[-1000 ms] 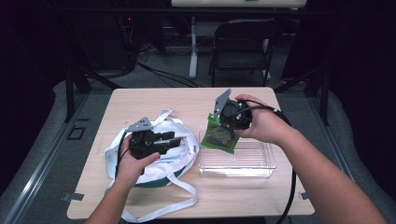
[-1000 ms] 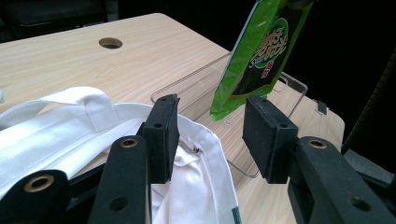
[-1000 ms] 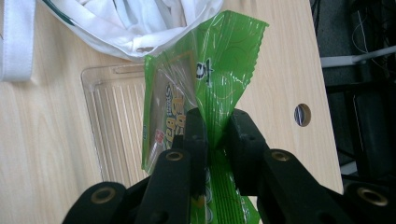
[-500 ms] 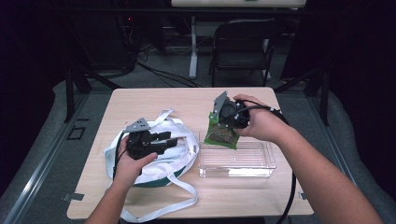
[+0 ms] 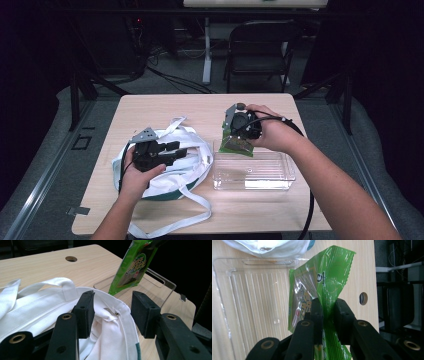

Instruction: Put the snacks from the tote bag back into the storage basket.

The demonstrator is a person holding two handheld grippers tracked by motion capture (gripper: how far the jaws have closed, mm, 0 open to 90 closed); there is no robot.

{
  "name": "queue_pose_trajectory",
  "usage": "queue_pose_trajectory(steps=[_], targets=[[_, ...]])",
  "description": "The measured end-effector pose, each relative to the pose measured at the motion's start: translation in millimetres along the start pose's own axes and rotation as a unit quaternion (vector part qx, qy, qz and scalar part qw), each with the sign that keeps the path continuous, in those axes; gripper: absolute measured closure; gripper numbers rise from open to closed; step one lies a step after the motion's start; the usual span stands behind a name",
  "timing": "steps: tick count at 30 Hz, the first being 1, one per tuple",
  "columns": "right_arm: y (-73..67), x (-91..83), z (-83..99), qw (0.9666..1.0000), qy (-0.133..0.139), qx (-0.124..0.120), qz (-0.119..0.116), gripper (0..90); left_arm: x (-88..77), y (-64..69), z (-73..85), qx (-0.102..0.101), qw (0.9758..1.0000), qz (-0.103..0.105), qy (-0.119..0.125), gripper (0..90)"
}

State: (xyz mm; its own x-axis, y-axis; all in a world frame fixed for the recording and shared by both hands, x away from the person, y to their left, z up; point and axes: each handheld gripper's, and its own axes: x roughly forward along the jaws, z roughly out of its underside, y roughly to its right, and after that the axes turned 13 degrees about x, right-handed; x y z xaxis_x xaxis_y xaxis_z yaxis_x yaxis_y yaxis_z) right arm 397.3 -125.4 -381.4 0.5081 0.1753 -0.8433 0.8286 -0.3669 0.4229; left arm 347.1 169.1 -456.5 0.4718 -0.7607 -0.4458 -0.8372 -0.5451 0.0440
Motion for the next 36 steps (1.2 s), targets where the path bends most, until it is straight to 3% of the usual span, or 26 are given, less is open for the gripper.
queue_pose_trajectory(steps=[10,13,16,30,36], targets=[[-3.2,20.5,0.3,0.9997,-0.013,-0.014,0.012,78.3,-1.0,-1.7,2.6,-0.004,1.0000,-0.005,-0.002,53.9],[-3.7,29.0,1.0,0.9998,-0.014,-0.007,0.012,78.3,-0.2,-1.9,3.2,-0.006,1.0000,-0.004,-0.002,53.9],[-4.6,36.5,-0.7,0.9994,-0.020,-0.019,0.021,78.3,-0.2,-2.1,3.2,-0.005,1.0000,-0.004,-0.003,53.9],[-13.5,50.7,-9.6,0.9983,-0.015,-0.045,0.033,78.5,-2.4,-3.5,3.3,-0.006,1.0000,-0.007,-0.003,53.9],[-15.1,54.5,-7.6,0.9983,-0.007,-0.046,0.036,78.6,-1.5,-3.9,3.9,-0.008,0.9999,-0.007,-0.004,53.8]])
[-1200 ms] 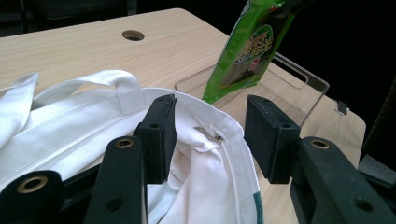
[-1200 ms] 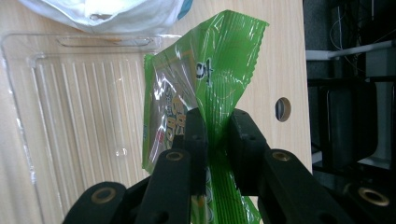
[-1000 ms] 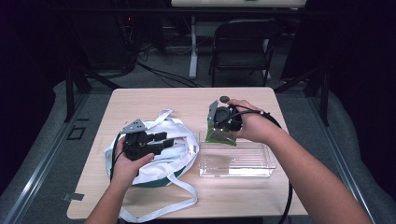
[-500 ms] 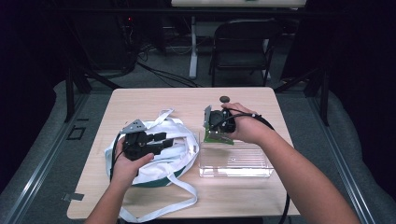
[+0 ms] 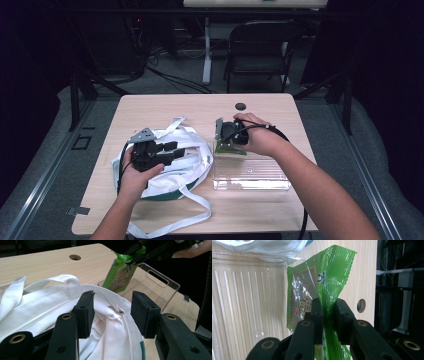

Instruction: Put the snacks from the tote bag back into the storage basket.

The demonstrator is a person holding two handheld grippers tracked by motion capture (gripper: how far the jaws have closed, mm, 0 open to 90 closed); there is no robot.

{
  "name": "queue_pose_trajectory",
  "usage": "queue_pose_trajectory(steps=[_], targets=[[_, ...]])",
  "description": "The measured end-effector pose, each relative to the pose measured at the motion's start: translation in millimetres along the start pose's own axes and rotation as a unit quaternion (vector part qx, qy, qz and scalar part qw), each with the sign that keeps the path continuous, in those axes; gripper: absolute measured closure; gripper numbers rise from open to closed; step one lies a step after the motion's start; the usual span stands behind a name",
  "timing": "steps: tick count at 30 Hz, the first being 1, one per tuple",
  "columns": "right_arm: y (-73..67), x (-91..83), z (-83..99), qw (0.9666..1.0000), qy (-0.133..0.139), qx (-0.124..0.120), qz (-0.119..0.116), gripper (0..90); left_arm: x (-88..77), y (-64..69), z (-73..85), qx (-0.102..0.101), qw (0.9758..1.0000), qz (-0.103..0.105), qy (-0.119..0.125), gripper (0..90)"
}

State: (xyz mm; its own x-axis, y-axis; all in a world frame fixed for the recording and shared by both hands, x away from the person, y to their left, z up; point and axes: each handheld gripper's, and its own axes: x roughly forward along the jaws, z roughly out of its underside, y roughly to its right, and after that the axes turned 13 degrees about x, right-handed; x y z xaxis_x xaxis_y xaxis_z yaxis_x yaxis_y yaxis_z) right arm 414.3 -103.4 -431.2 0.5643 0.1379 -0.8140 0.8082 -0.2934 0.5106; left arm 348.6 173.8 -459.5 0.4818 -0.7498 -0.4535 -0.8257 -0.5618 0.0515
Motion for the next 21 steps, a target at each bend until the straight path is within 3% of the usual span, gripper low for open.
queue_pose_trajectory(steps=[12,21], targets=[[-6.4,8.6,-1.7,0.9998,0.001,-0.017,0.009,78.4,0.2,-1.2,1.3,-0.007,1.0000,-0.004,0.001,53.9],[-7.8,14.7,1.0,1.0000,0.007,-0.005,0.003,75.1,0.3,-1.2,1.3,-0.008,1.0000,-0.004,0.001,53.9]])
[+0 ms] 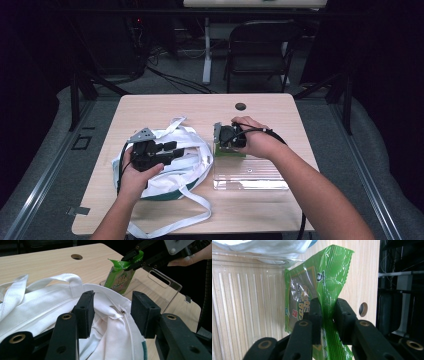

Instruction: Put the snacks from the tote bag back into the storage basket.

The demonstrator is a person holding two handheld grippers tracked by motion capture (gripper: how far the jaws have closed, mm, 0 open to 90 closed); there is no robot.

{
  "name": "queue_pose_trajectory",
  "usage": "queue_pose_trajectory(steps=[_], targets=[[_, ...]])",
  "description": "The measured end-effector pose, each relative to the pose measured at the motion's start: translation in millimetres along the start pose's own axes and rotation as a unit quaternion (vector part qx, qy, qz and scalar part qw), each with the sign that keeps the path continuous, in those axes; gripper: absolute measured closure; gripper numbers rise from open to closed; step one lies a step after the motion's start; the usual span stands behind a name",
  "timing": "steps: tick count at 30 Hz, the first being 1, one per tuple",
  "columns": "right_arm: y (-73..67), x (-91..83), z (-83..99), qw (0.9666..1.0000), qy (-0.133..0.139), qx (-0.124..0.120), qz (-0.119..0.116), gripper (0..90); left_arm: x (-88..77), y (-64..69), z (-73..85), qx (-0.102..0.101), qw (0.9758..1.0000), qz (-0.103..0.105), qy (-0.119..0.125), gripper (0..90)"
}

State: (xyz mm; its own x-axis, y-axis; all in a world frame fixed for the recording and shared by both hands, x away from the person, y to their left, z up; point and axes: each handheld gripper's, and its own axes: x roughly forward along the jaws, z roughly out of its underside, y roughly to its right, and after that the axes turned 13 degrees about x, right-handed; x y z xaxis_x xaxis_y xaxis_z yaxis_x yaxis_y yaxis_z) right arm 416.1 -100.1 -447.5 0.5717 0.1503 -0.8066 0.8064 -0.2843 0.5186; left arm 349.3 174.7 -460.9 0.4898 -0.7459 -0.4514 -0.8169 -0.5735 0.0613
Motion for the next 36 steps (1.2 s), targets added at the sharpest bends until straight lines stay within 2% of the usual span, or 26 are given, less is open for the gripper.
queue_pose_trajectory(steps=[5,9,18,30,36], targets=[[3.5,-1.0,3.5,0.9999,-0.007,0.010,-0.002,69.6,0.2,-0.4,0.0,0.003,1.0000,-0.001,-0.002,53.7],[6.1,-1.9,5.6,0.9998,-0.002,0.019,0.006,63.3,0.3,-0.3,0.3,0.001,1.0000,-0.002,-0.002,53.5],[11.8,-6.4,8.8,0.9991,0.010,0.041,0.001,53.9,0.2,-0.5,0.5,-0.004,1.0000,-0.003,-0.001,53.1],[14.3,-10.7,10.6,0.9984,0.017,0.053,-0.004,51.7,0.0,-1.4,0.5,-0.005,1.0000,-0.005,0.000,52.7],[13.2,-12.6,8.2,0.9986,0.020,0.048,-0.006,51.1,-0.6,-1.9,0.1,-0.002,1.0000,-0.005,0.000,52.5]])
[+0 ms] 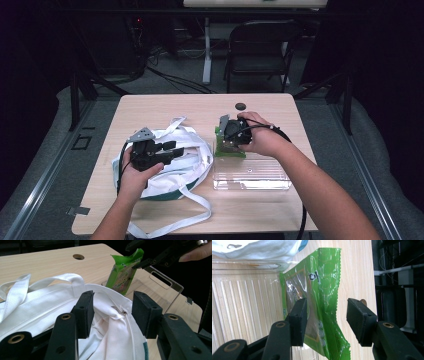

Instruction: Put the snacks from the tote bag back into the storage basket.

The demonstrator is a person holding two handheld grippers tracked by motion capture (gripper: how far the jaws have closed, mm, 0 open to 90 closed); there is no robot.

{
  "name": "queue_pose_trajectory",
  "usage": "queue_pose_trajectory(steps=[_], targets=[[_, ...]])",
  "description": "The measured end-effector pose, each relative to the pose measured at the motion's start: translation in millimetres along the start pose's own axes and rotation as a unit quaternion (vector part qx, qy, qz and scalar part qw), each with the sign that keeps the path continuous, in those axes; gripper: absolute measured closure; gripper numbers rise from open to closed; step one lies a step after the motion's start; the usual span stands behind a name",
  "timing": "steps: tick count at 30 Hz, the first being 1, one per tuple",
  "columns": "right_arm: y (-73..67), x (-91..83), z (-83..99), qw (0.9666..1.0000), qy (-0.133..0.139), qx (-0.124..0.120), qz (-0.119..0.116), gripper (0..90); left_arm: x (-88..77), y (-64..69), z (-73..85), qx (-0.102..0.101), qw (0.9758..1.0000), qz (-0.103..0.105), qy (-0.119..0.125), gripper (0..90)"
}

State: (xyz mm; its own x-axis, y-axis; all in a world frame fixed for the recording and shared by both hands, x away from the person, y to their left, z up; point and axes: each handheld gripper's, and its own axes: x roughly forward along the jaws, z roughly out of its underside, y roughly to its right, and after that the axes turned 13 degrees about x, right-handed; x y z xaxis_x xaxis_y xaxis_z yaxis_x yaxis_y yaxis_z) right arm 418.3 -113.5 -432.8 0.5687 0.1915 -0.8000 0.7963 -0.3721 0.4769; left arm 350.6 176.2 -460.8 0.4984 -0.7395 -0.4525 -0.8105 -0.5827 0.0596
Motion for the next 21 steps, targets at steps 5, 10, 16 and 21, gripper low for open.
queue_pose_trajectory(steps=[5,10,16,21], targets=[[-0.9,-1.2,-1.3,1.0000,0.004,-0.001,-0.001,49.8,0.2,-0.1,0.1,-0.004,1.0000,-0.001,0.000,52.5],[-0.3,-1.8,-0.1,1.0000,0.007,0.003,-0.003,48.7,0.9,-0.7,0.6,-0.002,1.0000,0.000,0.000,52.5],[0.7,-4.0,1.4,0.9999,0.009,0.005,-0.003,48.7,1.1,-0.7,0.7,-0.002,1.0000,-0.001,-0.001,52.5],[1.4,-6.3,1.8,0.9999,0.009,0.006,-0.002,48.4,1.1,-0.7,1.1,-0.006,1.0000,-0.001,0.000,52.5]])
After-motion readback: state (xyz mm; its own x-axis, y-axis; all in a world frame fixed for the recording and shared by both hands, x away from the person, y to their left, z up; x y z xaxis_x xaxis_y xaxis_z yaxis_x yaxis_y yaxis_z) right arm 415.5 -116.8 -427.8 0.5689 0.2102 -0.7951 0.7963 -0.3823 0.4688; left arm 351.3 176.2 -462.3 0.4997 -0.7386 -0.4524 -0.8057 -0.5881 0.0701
